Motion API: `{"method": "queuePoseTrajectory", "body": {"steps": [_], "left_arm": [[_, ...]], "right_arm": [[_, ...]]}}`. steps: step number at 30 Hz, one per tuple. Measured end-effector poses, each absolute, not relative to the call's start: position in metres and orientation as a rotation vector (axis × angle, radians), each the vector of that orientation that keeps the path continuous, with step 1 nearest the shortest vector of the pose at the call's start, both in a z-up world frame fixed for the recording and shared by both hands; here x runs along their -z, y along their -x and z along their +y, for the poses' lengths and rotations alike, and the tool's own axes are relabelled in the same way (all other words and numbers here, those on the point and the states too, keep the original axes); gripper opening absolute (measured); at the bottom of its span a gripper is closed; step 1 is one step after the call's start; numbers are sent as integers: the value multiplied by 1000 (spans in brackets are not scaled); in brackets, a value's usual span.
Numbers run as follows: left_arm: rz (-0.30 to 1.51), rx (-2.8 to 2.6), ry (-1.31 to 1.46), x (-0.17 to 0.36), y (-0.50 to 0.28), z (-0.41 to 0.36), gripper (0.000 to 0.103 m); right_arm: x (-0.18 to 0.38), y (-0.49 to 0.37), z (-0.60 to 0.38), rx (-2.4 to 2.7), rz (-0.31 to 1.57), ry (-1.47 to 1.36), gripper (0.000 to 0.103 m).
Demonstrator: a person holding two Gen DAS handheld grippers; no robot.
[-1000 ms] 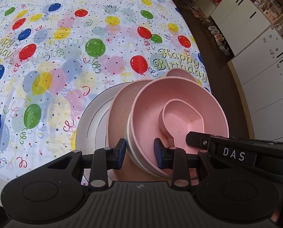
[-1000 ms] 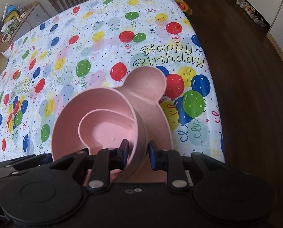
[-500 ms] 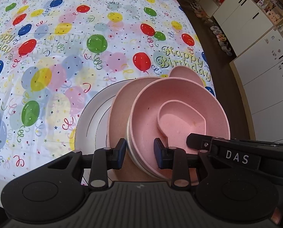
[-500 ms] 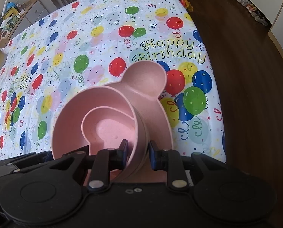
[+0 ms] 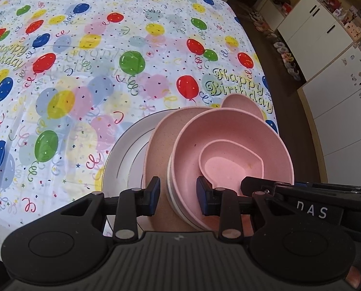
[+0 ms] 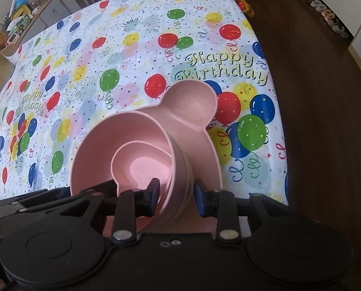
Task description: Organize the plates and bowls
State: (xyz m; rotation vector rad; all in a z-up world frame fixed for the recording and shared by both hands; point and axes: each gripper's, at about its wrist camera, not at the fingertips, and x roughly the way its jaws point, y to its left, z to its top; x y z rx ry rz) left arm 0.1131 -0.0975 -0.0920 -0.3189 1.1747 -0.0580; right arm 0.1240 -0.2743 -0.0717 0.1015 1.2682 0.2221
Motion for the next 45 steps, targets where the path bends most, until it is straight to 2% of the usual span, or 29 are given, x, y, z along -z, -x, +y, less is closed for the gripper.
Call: {"method": "queuePoseTrajectory", "body": {"steps": [4,6,8,13,15,23,26,31,36,39,45], "left_arm": [[1159,38,323,88,-108,-97,32],[1145,27,316,85,-104,-97,39],[1128,11,313,81,-101,-97,42],[1093,-4,303,70,-92,-97,44],[1077,-10,296,65,-88,-98,50],[1020,-3,257,43,-70,-98,55],[1001,10,234,34,-61,-98,56],[968,38,202,24,-46,-93,60],[935,69,177,16,-27,-88,67],[920,89,170,12,-17,-86,70],[863,123,159,2,4,-83,80]], "right_arm": [[67,-122,-275,-241,1252,-89,40],[64,-121,-276,-253,1247,-84,43],[61,-119,-277,-262,1237,-76,46],[52,-112,-279,-291,1211,-61,50],[48,-109,-280,-305,1197,-54,51],[31,-93,-284,-334,1137,-37,61],[24,-84,-286,-345,1103,-36,65],[10,-70,-288,-362,1023,-47,81],[-3,-49,-287,-392,932,-44,85],[-11,-36,-285,-399,871,-35,93],[-25,-11,-289,-375,761,-35,97]]}}
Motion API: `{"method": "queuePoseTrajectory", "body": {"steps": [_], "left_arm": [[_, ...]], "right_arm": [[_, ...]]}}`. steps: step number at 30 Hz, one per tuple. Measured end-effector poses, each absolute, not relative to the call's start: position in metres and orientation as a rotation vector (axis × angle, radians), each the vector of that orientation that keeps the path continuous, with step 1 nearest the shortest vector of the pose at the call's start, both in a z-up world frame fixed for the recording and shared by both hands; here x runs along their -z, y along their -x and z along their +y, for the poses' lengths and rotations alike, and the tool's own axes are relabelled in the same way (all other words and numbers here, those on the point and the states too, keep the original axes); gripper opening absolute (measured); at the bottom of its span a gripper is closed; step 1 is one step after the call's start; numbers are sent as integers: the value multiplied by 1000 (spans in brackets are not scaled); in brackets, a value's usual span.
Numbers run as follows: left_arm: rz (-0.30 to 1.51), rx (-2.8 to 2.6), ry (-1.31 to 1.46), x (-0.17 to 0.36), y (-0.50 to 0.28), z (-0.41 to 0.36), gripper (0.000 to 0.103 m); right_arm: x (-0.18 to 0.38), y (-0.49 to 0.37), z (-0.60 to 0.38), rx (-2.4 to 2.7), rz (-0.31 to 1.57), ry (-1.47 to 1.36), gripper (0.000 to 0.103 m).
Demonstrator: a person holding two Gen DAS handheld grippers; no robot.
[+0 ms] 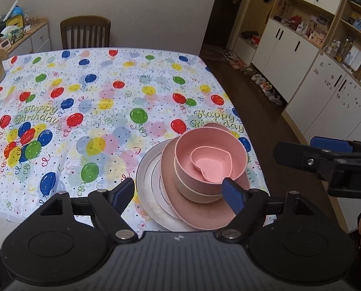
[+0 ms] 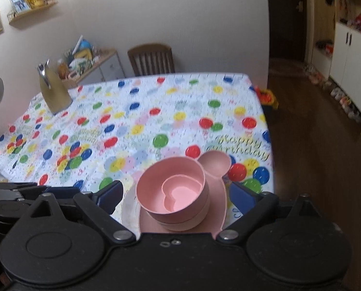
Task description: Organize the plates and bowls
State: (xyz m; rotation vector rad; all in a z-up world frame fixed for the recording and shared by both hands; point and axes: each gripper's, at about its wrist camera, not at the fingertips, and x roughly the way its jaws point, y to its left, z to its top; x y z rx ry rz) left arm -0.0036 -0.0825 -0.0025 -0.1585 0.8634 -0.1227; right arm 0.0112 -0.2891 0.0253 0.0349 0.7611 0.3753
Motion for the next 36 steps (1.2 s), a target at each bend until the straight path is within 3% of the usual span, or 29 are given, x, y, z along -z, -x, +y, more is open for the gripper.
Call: {"method": "queuePoseTrajectory", "body": {"steps": [5,7,8,36], "left_arm": [[841,155,179,-3,14,-78,83],[839,166,183,-4,18,-77,92],[838,168,186,-4,19,-77,103],[789,194,160,-14,63,-71,103]], "right_arm": [[-31,8,-294,-341,701,-50,103],[-31,15,-295,-325,678,-52,103],[-31,19,-295,-318,669,-56,103],[-26,91,-290,-201,615,-133,103]]}}
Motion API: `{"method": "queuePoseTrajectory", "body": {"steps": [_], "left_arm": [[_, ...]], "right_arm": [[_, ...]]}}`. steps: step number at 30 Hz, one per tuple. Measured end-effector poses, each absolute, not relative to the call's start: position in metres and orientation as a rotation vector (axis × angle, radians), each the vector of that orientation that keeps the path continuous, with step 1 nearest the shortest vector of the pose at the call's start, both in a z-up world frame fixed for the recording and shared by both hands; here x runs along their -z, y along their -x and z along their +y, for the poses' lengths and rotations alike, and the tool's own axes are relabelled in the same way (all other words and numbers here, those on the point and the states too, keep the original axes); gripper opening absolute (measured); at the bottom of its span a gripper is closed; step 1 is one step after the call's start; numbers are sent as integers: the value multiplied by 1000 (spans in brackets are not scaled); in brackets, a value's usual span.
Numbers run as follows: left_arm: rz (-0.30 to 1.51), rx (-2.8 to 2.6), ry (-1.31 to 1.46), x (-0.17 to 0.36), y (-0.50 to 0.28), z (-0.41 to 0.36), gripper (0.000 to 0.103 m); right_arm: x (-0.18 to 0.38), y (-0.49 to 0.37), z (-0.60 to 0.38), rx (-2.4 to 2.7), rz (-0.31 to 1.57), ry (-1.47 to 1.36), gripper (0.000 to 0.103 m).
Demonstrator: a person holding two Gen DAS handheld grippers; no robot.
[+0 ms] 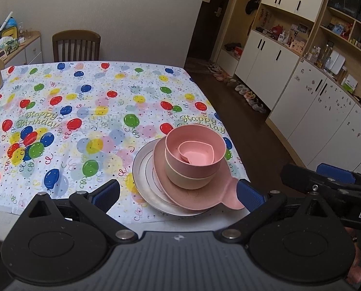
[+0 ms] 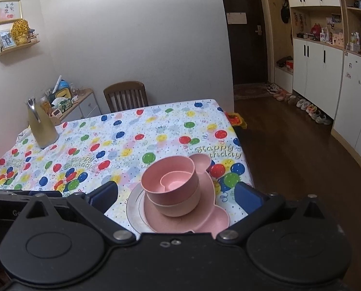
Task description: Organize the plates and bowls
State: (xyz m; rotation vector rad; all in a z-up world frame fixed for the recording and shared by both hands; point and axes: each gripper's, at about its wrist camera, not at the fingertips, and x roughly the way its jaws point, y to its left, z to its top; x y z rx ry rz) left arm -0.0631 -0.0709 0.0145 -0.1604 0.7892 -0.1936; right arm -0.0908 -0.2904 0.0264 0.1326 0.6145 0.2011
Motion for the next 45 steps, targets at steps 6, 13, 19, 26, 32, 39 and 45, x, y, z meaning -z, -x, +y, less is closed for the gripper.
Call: {"method": "queuePoseTrajectory", "body": {"steps": [6,13,19,26,32,39,45], "left_arm": [[791,196,160,-15,66,-70,103],[790,201,160,-15,68,-68,103],[782,212,153,-16,72,-71,103],[777,218,153,-18,71,-71,103],[768,231,126,-20,72,-74,103],[767,242,124,-20,71,-73,103],[761,263,141,-21,68,-70,103]], "right_arm": [[-25,95,-289,-191,621,-140,103],[-26,97,-288,-190,614,-139,103],[-25,100,-288,-167,620,-145,103],[-24,101,-289,-125,629,-150,103],[-22,103,-293,-100,631,-169,103],[-23,106,-293,-72,622,-170,103],[-24,109,-294,-52,616,-180,103]]}}
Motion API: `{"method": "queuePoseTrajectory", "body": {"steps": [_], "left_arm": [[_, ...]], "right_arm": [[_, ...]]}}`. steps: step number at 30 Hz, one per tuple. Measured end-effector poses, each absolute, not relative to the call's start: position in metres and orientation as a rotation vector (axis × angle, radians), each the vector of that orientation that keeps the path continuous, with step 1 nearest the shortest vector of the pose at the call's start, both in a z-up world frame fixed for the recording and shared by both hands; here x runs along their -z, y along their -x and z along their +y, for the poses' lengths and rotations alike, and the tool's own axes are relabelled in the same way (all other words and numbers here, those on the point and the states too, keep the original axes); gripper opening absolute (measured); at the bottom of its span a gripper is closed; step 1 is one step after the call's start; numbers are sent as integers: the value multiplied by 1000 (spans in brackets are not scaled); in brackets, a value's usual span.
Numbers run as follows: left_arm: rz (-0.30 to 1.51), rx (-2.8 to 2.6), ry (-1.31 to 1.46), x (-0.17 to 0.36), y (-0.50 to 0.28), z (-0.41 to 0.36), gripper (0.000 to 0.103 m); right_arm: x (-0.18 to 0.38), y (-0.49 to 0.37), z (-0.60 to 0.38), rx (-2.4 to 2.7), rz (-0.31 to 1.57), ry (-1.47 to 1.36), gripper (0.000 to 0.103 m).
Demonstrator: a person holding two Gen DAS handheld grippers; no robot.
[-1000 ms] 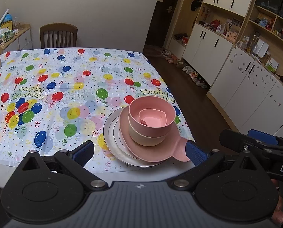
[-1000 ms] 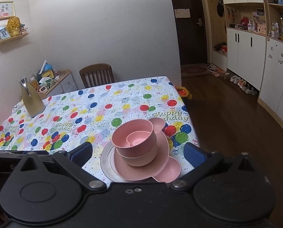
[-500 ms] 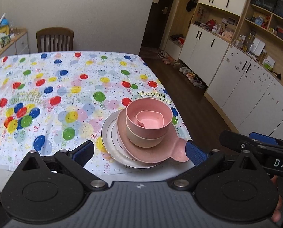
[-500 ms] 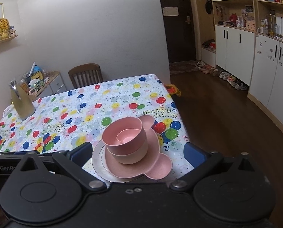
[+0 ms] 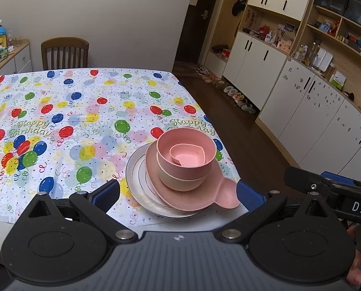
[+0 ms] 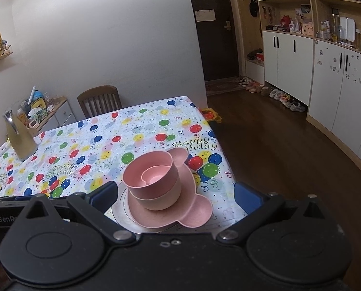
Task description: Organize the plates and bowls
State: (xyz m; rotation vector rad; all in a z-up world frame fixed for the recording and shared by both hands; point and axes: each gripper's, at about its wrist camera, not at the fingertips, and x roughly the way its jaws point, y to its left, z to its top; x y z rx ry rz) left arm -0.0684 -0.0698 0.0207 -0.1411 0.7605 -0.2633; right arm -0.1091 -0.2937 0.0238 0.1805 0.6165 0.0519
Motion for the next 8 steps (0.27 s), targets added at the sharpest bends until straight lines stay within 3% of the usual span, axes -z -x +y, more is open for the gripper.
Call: {"method": "queuePoseTrajectory", "body": {"steps": [8], "left_arm": [[755,284,143,-20,67,-66,103]], "right_arm": [[-25,111,-292,-34,604,-185,103]]}}
